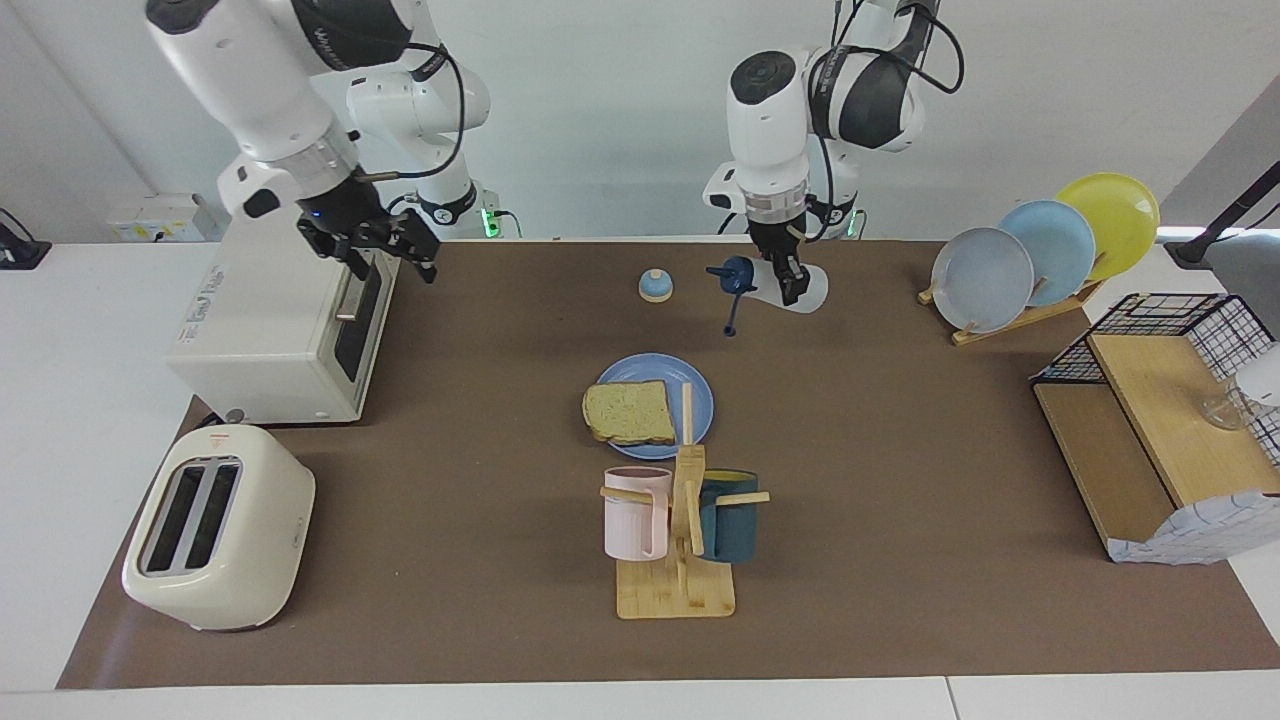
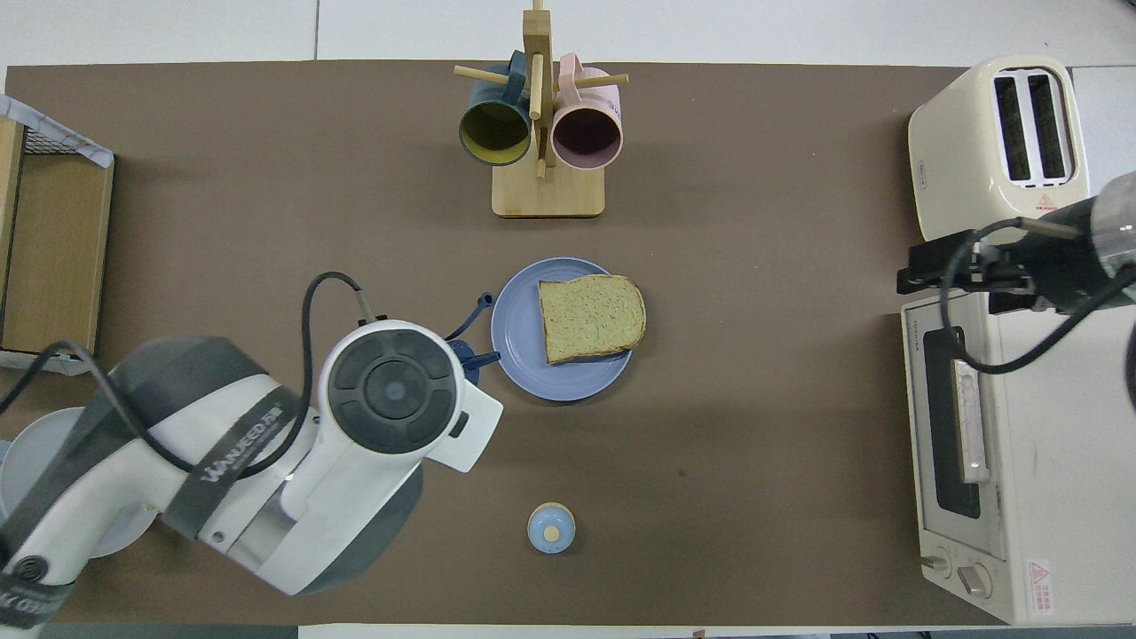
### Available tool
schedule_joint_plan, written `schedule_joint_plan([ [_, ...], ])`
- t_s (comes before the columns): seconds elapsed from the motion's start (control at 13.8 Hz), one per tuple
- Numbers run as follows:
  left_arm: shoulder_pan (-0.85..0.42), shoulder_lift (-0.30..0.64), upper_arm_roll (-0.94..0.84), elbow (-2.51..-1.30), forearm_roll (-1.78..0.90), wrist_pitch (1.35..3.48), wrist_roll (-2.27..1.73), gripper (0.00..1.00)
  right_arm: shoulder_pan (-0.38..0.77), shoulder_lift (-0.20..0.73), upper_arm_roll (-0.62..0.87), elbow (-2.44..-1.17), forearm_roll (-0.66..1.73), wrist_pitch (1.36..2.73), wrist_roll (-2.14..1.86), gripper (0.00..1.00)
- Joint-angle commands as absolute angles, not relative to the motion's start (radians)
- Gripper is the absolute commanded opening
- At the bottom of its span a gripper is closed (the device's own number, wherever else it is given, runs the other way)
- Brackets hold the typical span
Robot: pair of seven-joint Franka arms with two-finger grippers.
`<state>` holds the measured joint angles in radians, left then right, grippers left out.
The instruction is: Put bread on plate and add seasoning
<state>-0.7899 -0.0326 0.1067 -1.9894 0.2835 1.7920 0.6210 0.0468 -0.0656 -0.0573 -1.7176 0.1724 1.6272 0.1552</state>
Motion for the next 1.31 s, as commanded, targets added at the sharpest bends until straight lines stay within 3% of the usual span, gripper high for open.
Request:
schedule_joint_plan([
  [0.0, -0.845, 0.115, 0.106, -1.862, 0.348, 1.712, 0.554, 0.0, 0.038, -0.043, -0.066, -1.703, 0.097, 1.644, 0.057, 1.0],
  [0.44, -0.936, 0.408, 0.109, -1.639, 0.459, 1.53, 0.473, 0.0, -0.067, 0.009, 0.018, -1.611, 0.064, 1.643, 0.038, 1.0],
  [1.23, -0.983, 0.413, 0.112, -1.651, 0.687, 1.348, 0.471, 0.0, -0.057, -0.005, 0.05, -1.577, 0.06, 1.514, 0.035, 1.0],
])
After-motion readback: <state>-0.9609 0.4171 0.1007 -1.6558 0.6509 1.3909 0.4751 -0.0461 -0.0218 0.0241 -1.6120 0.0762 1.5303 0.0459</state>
